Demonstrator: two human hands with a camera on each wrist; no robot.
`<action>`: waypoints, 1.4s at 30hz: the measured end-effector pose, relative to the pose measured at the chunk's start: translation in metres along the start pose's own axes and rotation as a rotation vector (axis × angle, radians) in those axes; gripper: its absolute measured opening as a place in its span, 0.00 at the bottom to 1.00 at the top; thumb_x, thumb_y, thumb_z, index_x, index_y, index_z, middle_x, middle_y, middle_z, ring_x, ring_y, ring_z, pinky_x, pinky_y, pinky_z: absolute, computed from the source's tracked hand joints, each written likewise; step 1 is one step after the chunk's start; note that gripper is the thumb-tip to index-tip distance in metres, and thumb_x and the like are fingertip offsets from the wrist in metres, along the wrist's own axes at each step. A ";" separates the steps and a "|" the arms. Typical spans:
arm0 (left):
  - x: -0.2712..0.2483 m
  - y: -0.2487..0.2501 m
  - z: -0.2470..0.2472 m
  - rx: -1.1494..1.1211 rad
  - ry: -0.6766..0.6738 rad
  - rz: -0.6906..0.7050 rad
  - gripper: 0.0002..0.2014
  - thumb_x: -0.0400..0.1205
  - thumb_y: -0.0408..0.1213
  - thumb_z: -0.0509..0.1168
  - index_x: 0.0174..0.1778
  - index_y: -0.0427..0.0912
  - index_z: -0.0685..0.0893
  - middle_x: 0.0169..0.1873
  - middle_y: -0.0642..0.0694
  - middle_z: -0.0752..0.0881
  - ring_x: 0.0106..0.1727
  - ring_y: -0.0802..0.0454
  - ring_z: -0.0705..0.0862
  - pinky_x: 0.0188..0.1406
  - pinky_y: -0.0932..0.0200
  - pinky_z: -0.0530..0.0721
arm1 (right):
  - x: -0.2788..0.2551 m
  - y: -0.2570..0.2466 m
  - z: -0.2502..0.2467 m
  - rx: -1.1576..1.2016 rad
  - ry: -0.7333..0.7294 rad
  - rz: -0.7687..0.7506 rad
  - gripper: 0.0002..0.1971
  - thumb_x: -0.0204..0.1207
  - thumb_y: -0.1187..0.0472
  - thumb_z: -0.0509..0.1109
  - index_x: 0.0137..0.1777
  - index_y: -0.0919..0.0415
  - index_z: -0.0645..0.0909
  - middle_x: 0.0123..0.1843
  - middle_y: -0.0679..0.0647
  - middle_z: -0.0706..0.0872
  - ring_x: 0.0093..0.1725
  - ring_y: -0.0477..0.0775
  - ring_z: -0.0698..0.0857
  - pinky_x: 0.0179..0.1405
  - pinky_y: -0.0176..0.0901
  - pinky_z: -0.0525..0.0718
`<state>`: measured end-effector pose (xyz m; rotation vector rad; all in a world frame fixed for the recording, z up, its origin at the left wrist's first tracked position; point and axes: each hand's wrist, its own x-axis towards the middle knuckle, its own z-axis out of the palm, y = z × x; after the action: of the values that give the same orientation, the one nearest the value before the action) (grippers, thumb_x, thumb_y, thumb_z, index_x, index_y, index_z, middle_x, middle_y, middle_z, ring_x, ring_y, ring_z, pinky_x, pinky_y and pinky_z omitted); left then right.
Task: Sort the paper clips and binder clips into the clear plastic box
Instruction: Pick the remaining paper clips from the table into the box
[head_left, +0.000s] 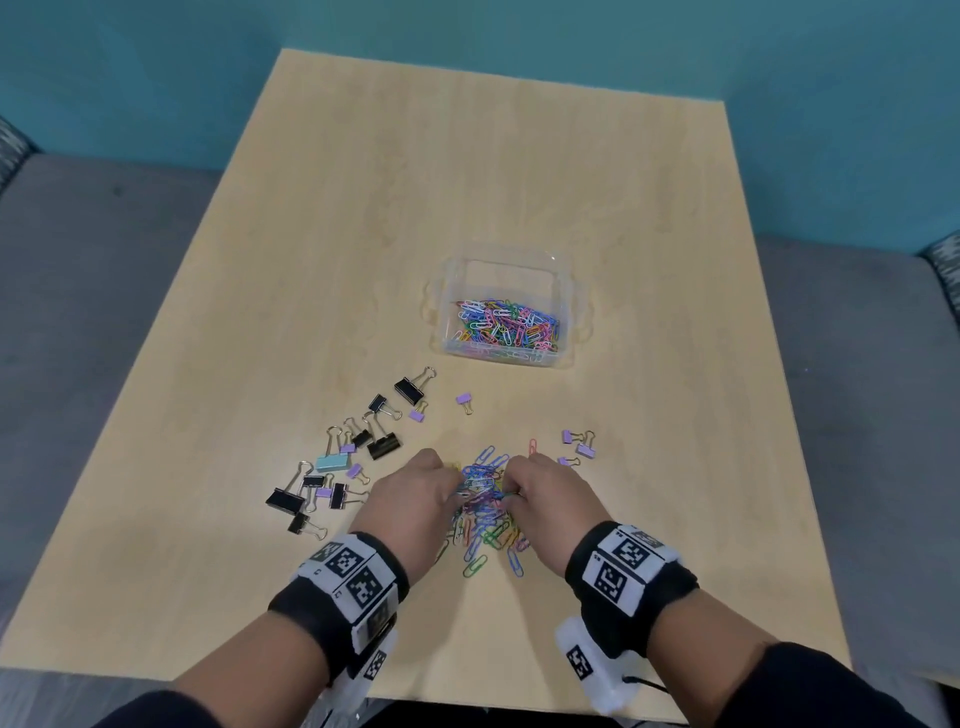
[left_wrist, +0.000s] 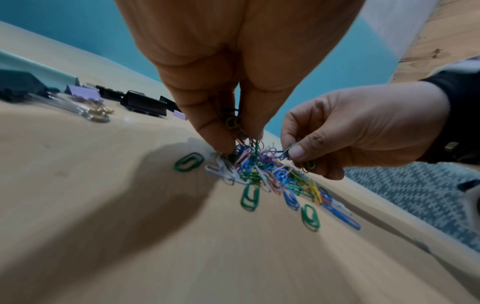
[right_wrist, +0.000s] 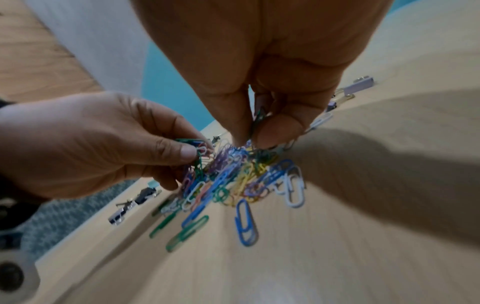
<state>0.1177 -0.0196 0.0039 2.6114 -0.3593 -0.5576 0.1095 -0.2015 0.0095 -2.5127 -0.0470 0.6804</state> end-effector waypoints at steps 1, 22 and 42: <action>-0.001 0.001 -0.002 -0.014 -0.001 -0.008 0.10 0.83 0.44 0.61 0.52 0.44 0.84 0.45 0.49 0.76 0.43 0.45 0.82 0.42 0.51 0.80 | -0.001 0.001 -0.001 0.041 0.001 0.007 0.06 0.78 0.60 0.65 0.40 0.52 0.74 0.41 0.49 0.77 0.40 0.54 0.78 0.39 0.48 0.76; 0.078 0.026 -0.090 -0.706 0.162 -0.130 0.04 0.77 0.33 0.72 0.36 0.40 0.87 0.26 0.39 0.86 0.24 0.53 0.82 0.26 0.63 0.80 | 0.053 -0.011 -0.103 0.694 0.202 0.073 0.06 0.74 0.73 0.70 0.37 0.65 0.78 0.25 0.54 0.76 0.19 0.46 0.76 0.18 0.36 0.76; 0.015 0.006 -0.019 0.094 -0.055 0.202 0.20 0.83 0.42 0.57 0.71 0.44 0.75 0.71 0.44 0.76 0.69 0.41 0.74 0.67 0.46 0.76 | -0.007 0.006 -0.026 -0.229 -0.004 -0.193 0.24 0.71 0.71 0.62 0.69 0.63 0.71 0.68 0.59 0.75 0.66 0.61 0.76 0.63 0.48 0.76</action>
<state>0.1384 -0.0226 0.0172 2.6113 -0.6737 -0.5559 0.1151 -0.2204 0.0288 -2.6779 -0.3844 0.6308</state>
